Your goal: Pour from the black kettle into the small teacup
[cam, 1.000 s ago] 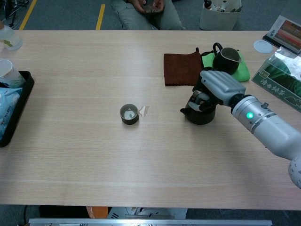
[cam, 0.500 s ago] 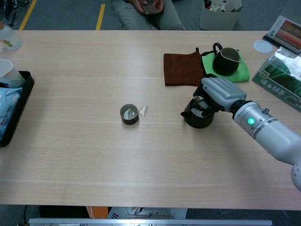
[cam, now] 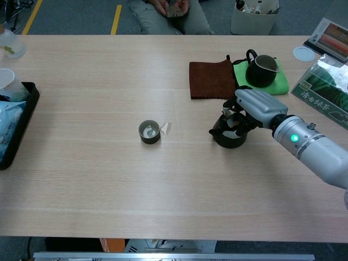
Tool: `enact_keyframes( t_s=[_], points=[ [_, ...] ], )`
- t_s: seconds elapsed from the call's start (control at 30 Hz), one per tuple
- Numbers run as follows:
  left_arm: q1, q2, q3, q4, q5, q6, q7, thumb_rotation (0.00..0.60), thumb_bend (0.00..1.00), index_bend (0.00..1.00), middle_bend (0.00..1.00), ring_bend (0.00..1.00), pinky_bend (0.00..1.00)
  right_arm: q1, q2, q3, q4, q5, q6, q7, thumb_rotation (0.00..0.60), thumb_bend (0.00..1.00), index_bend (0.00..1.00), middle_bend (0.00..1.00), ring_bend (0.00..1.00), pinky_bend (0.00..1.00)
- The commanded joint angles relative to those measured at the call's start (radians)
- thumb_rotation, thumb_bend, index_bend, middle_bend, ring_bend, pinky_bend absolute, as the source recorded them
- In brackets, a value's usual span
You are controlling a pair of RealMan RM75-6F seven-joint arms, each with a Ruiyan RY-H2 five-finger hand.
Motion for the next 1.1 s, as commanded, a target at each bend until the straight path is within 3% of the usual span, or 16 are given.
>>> enact_keyframes(
  t_s=[0.03,0.3,0.8,1.1],
  points=[
    [0.000,0.000,-0.001,0.000,0.000,0.000,-0.001,0.600,0.30,0.00,0.04,0.00,0.04,0.000,0.007,0.002,-0.006,0.000,-0.007,0.002,0.593,0.09,0.61,0.51,0.45,0.00],
    [0.002,0.002,0.000,0.004,-0.001,-0.002,-0.005,0.600,0.30,0.00,0.04,0.00,0.04,0.006,0.032,0.012,-0.033,0.004,-0.021,-0.007,0.592,0.00,0.59,0.47,0.39,0.00],
    [0.004,0.006,0.000,0.014,0.000,-0.006,-0.015,0.600,0.30,0.00,0.04,0.00,0.04,0.020,0.045,0.020,-0.053,0.046,-0.009,-0.097,0.593,0.00,0.59,0.45,0.35,0.00],
    [0.003,0.009,0.000,0.014,0.002,-0.008,-0.015,0.600,0.30,0.00,0.04,0.00,0.04,0.021,0.057,0.015,-0.064,0.016,0.016,-0.124,0.593,0.00,0.59,0.44,0.34,0.00]
  ],
)
